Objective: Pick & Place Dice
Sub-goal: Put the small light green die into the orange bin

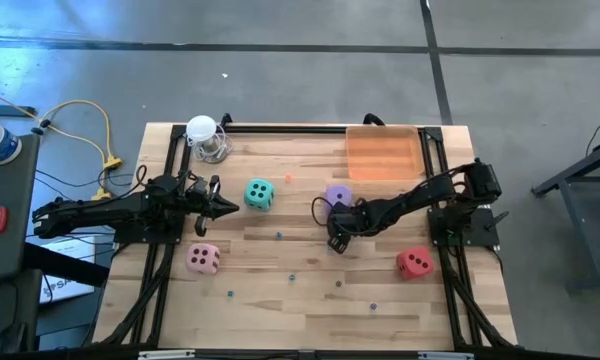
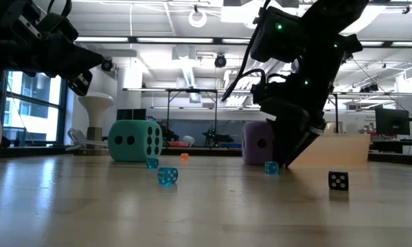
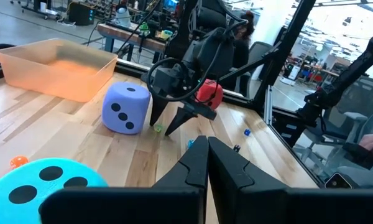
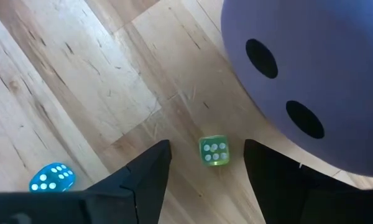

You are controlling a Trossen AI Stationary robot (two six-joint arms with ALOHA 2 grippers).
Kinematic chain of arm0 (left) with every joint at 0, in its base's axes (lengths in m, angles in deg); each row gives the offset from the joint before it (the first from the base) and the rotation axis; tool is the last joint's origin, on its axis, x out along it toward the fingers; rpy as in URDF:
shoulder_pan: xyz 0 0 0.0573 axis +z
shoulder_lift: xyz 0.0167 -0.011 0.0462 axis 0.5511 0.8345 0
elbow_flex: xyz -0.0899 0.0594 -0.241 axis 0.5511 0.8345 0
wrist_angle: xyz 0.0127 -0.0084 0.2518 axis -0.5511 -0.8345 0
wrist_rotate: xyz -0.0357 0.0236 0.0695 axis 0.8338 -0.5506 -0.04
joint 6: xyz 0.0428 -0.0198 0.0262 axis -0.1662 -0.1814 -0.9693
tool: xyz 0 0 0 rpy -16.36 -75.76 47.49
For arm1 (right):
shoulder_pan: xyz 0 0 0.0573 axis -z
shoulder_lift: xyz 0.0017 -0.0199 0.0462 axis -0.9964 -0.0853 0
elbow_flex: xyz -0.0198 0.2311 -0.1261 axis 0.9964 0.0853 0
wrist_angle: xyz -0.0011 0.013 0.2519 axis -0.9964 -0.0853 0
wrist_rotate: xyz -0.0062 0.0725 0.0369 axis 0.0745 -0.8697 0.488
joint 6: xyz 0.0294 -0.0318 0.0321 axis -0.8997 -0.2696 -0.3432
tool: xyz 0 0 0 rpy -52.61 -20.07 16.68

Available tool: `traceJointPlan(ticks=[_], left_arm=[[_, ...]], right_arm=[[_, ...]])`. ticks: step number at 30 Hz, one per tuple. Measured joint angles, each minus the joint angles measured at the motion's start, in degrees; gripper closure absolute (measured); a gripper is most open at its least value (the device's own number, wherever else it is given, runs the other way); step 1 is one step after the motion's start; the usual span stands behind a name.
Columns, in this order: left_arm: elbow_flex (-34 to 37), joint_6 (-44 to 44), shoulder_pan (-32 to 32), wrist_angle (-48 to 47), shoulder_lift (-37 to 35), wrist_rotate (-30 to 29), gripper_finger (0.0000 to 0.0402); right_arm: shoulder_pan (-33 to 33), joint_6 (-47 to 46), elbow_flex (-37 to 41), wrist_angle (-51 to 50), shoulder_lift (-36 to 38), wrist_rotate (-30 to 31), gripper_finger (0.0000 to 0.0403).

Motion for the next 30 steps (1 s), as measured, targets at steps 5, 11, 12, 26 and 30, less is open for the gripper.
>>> traceJointPlan(ticks=[5,11,12,26,30], left_arm=[[0.0,0.0,0.0,0.0,0.0,0.0,0.0399],[0.01,0.01,0.0,0.0,0.0,0.02,0.0399],[-0.01,0.01,0.0,0.0,0.0,0.04,0.0399],[0.01,0.02,0.0,0.0,0.0,0.26,0.0399],[-0.01,0.01,0.0,0.0,0.0,0.24,0.0399]], right_arm=[[0.44,0.04,0.02,0.38,-0.1,-0.12,0.024],[0.46,0.38,0.09,0.57,-0.26,0.41,0.0321],[0.46,0.84,0.09,0.52,-0.26,0.42,0.0336],[-1.33,1.51,-1.87,-6.2,2.1,1.78,0.0365],[-3.71,-1.66,-4.69,-16.51,7.58,5.38,0.0365]])
